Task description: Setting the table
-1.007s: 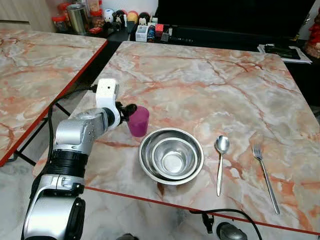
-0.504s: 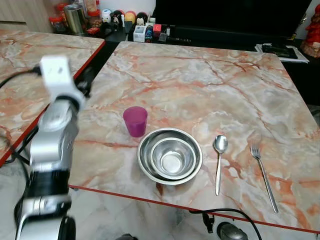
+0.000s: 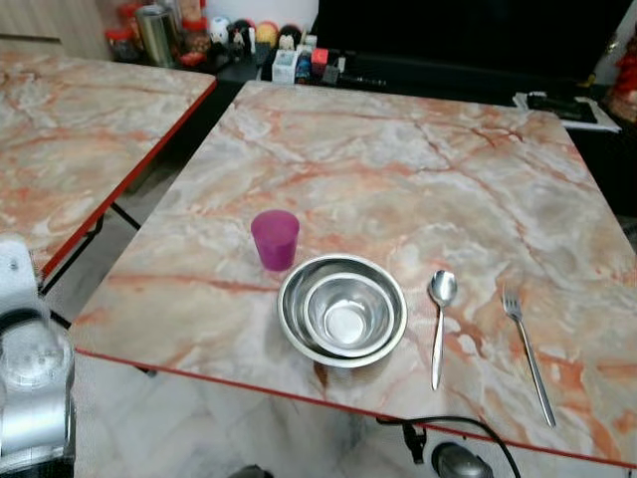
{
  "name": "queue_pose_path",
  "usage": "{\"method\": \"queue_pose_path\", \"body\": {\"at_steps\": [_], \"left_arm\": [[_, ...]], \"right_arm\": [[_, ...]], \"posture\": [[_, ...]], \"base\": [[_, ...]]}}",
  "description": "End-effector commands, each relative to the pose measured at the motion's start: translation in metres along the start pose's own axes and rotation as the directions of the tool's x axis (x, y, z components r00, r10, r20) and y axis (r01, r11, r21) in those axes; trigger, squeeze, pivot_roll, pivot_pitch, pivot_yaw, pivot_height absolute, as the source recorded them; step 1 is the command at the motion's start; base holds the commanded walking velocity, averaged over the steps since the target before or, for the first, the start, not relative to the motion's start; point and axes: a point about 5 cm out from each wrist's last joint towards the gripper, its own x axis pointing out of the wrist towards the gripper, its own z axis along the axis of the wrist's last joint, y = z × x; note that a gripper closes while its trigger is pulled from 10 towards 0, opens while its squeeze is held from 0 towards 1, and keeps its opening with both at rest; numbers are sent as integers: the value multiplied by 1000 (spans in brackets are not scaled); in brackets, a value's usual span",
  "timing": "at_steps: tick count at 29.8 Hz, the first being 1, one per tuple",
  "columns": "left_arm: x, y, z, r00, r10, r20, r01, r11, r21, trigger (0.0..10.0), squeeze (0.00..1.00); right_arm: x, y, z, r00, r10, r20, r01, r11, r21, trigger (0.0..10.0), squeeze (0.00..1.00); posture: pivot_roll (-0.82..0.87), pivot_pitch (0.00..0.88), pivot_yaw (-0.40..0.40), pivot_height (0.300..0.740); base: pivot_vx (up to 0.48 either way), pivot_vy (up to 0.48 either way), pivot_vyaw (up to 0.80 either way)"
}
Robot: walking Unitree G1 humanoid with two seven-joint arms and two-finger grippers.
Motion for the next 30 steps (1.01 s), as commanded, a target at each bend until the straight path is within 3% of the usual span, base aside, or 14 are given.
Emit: {"method": "queue_pose_path", "body": {"at_steps": [1,4,8,12,13,15,16,19,20,22,24,25,27,30], "left_arm": [[-7,4,-20,998,44,-47,-42,998,46,10000,0],[-20,14,-54,982,113,-150,-98,989,108,10000,0],[-45,26,-106,923,184,-339,-129,976,178,10000,0],[-61,25,-130,884,172,-435,-95,976,194,10000,0],[-68,24,-138,864,161,-477,-83,980,181,10000,0],[-89,0,-158,780,-69,-621,85,996,-4,10000,0],[-107,-20,-166,707,-239,-665,194,971,-143,10000,0],[-128,-44,-168,589,-436,-681,358,896,-264,10000,0],[-132,-49,-167,572,-475,-668,393,874,-285,10000,0],[-133,-50,-166,572,-480,-665,398,871,-287,10000,0],[-153,-66,-166,482,-576,-660,535,790,-299,10000,0],[-153,-66,-166,482,-576,-660,535,790,-299,10000,0],[-170,-78,-169,383,-636,-670,614,717,-329,10000,0],[-176,-79,-172,335,-649,-683,647,686,-334,10000,0]], "right_arm": [[-1,-1,-3,1000,-2,-5,2,1000,8,10000,0],[-1,-1,-3,1000,-4,-5,4,1000,9,10000,0],[-1,-4,-5,1000,-9,-9,9,1000,7,10000,0],[-1,-5,-4,1000,-10,-8,10,1000,6,10000,0],[-1,-5,-4,1000,-10,-8,10,1000,6,10000,0],[-1,-4,-3,1000,-9,-7,9,1000,6,10000,0],[-1,-4,-3,1000,-6,-6,6,1000,3,10000,0],[-1,-3,-3,1000,-5,-7,5,1000,-1,10000,0],[-1,-4,-2,1000,-5,-7,5,1000,0,10000,0],[-1,-4,-2,1000,-6,-7,6,1000,1,10000,0],[-1,-4,-3,1000,-6,-7,6,1000,1,10000,0],[-1,-4,-3,1000,-6,-7,6,1000,1,10000,0],[-1,-6,-3,1000,-12,-8,12,1000,4,10000,0],[-1,-7,-3,1000,-17,-9,17,1000,9,10000,0]], "posture": [[154,87,-44,715],[153,84,-44,715],[152,81,-48,715],[151,79,-51,715],[151,79,-51,715],[157,86,-58,715],[156,86,-58,715],[154,90,-61,715],[154,90,-61,715],[154,90,-61,715],[147,92,-62,715],[147,92,-62,715],[133,92,-62,715],[135,90,-64,715]], "base": [[0,0,0],[0,0,0],[0,0,0],[0,0,0],[0,0,0],[0,0,0],[0,0,0],[0,0,0],[0,0,0],[0,0,0],[0,0,0],[0,0,0],[0,0,0],[0,0,0]]}}
